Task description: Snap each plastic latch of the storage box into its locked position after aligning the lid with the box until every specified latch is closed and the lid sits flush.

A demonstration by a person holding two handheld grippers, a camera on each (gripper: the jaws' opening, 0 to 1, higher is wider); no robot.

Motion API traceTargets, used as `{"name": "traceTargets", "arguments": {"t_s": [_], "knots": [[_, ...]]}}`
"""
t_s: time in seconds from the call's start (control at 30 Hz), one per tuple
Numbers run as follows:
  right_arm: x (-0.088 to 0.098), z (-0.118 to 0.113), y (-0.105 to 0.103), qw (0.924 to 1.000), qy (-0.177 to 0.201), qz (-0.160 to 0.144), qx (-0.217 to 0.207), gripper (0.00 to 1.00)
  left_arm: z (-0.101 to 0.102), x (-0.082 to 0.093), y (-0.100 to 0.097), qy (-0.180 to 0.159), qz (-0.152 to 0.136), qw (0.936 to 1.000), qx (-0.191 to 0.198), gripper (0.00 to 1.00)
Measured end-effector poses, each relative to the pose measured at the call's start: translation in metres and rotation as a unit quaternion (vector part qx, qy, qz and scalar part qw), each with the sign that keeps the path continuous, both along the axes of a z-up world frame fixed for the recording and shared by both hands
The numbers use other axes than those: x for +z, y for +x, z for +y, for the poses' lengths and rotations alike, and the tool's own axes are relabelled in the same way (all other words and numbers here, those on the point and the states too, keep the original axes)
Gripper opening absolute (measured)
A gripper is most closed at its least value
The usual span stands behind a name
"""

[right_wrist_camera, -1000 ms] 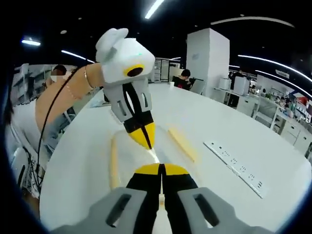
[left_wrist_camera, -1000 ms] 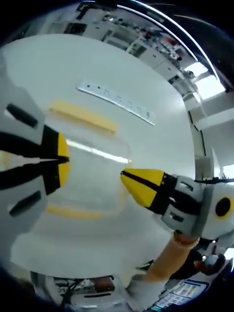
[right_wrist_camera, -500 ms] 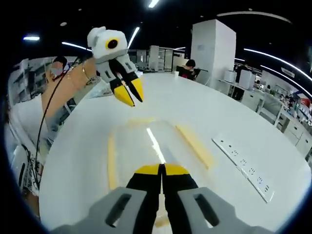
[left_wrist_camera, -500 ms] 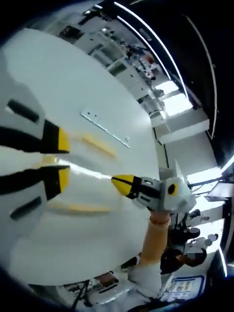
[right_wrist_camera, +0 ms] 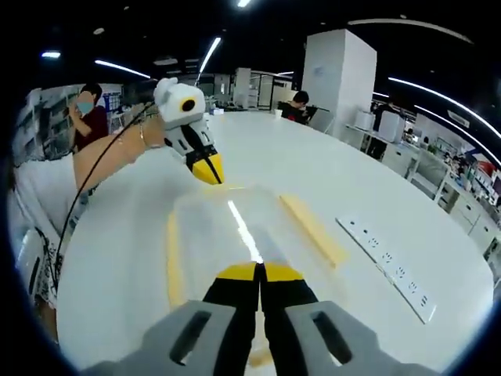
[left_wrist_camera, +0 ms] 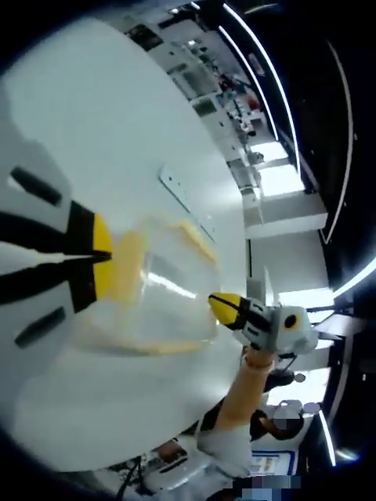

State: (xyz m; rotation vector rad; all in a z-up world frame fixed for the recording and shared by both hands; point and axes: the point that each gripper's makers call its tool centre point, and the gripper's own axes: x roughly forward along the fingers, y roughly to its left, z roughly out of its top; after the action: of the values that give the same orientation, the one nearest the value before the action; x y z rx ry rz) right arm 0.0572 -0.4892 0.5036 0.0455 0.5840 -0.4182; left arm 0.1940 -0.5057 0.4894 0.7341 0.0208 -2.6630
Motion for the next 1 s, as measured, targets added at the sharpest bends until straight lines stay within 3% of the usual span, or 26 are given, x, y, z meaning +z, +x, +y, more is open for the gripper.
{"name": "traceTargets", "arguments": {"t_s": [0.13, 1.0], "knots": [[0.0, 0.001, -0.004, 0.9999, 0.012, -0.004, -0.003, 0.0, 0.0, 0.001, -0.008, 0.0, 0.003, 1.0, -0.005, 0.0], [0.0, 0.007, -0.008, 0.9997, 0.023, -0.002, 0.004, 0.0, 0.004, -0.011, -0.015, 0.021, -0.099, 0.9948, -0.018, 0.0]]}}
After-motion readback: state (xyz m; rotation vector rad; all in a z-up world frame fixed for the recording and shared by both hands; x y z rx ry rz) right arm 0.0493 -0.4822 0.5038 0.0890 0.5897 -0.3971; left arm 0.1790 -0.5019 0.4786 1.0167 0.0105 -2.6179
